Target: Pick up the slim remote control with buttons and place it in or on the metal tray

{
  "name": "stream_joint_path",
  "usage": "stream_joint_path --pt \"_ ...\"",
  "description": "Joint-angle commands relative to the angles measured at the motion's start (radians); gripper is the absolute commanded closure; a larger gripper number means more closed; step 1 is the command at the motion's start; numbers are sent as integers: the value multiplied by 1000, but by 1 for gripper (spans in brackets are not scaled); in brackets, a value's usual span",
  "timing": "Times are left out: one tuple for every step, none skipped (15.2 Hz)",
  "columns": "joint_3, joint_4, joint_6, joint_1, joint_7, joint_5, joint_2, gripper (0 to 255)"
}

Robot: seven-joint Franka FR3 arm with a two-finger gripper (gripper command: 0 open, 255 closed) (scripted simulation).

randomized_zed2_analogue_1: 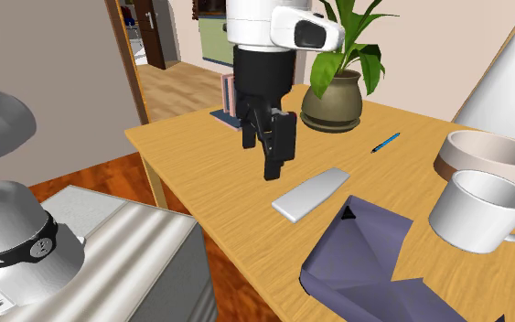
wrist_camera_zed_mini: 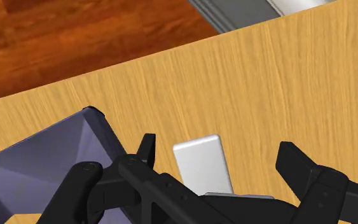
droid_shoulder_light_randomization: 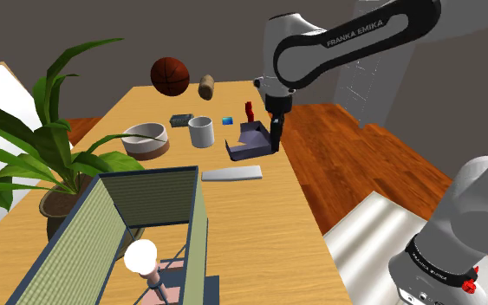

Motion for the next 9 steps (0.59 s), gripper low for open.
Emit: stream_joint_path --pt "12 42 41 11 -22 -11 78 0" --pt "19 62 57 16 -31 -17 112 0" --pt "25 82 72 22 -39 -24 146 0" --pt "32 104 87 29 -47 -31 180 0" --pt "39 126 100 35 -55 -39 214 0" --pt "45 150 112 41 -62 -47 247 0" --pt "51 174 123 48 -69 -56 281 0" --pt "57 198 133 55 -76 -66 315 0" --pt "63 224 142 62 -82 -76 348 0"
